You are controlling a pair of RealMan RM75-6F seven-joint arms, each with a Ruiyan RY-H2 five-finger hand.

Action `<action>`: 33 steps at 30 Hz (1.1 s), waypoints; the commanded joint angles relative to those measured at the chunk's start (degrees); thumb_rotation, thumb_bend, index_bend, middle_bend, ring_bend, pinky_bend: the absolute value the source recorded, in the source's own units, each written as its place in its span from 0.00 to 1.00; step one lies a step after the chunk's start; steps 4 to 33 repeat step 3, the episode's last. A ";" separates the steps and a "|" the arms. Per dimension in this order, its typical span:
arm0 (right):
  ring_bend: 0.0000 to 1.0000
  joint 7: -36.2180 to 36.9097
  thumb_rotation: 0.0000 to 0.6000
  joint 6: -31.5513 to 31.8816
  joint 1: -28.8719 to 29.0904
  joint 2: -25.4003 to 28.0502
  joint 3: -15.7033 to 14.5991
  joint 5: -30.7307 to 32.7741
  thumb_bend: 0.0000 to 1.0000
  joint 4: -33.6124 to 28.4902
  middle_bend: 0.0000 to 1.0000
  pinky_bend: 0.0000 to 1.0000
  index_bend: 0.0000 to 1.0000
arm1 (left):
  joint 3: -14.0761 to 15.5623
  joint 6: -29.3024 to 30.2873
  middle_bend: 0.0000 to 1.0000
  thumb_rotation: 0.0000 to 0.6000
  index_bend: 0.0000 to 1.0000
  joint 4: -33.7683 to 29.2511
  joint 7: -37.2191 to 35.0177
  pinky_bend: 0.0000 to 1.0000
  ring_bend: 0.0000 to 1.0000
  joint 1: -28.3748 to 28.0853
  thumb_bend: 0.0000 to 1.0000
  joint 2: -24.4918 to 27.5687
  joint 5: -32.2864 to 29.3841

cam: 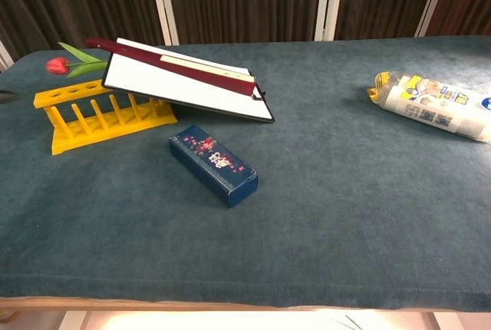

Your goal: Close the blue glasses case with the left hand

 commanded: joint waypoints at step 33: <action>0.00 -2.59 1.00 -0.67 0.15 -1.24 0.35 0.75 0.18 -0.70 0.00 0.00 0.00 | -1.28 4.82 0.00 1.00 0.00 2.37 -2.11 0.00 0.00 3.71 0.37 2.60 0.61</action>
